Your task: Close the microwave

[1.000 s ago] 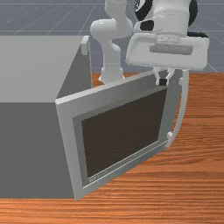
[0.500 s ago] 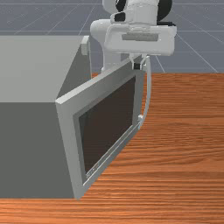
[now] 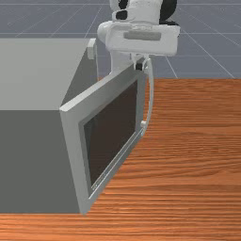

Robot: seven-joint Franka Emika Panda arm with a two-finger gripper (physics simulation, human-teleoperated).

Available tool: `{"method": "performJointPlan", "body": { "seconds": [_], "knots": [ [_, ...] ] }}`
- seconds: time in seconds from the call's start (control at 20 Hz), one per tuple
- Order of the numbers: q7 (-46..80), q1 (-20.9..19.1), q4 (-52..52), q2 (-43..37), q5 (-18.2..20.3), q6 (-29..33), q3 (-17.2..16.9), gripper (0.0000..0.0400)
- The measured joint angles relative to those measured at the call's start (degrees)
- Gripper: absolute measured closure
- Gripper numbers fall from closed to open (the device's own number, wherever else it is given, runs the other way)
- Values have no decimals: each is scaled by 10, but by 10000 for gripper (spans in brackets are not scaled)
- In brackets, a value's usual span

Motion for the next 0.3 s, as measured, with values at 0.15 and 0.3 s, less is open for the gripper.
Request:
{"method": "performJointPlan", "body": {
  "seconds": [0.15,0.3],
  "knots": [
    [-27,27,-35,-31,-2,4,-58,400],
    [-54,36,-59,-52,4,6,-122,400]
  ]
}}
